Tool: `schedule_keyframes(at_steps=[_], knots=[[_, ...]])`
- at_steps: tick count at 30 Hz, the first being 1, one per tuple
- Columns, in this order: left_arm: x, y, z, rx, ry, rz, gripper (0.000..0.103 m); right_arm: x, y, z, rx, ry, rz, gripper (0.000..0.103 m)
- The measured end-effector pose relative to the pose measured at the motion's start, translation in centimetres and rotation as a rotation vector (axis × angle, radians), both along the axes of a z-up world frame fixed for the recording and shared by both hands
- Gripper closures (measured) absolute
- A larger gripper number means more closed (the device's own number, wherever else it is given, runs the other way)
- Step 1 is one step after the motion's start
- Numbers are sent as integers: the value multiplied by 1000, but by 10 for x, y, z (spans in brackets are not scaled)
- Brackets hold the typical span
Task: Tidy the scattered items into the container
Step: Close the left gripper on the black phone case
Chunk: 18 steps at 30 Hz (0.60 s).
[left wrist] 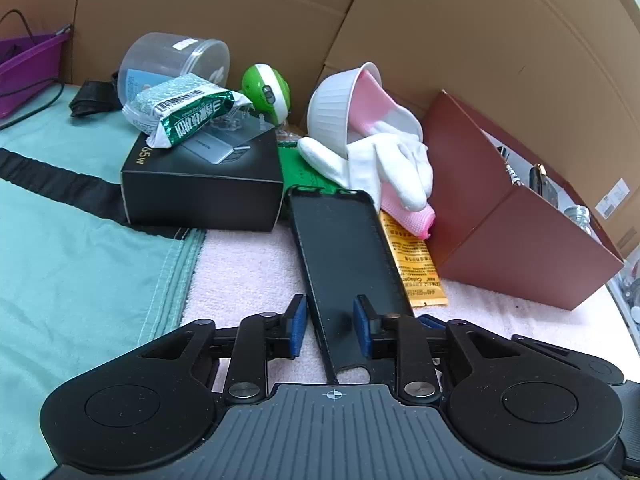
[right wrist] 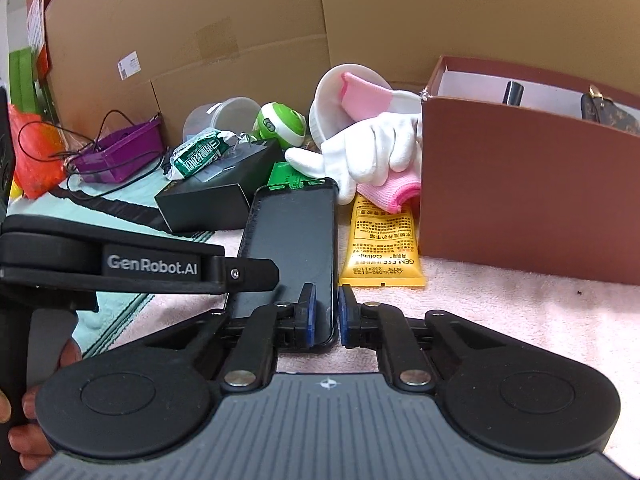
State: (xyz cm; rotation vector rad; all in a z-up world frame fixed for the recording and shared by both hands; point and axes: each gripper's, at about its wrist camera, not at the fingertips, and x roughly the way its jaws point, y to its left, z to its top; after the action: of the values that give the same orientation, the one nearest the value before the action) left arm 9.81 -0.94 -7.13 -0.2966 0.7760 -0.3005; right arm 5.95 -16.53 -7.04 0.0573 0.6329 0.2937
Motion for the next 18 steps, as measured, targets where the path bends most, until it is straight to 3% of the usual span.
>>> schedule_keyframes(at_steps=[18], knots=[[-69, -4, 10, 51, 44, -33, 65, -74, -6, 11, 12, 44, 77, 91]])
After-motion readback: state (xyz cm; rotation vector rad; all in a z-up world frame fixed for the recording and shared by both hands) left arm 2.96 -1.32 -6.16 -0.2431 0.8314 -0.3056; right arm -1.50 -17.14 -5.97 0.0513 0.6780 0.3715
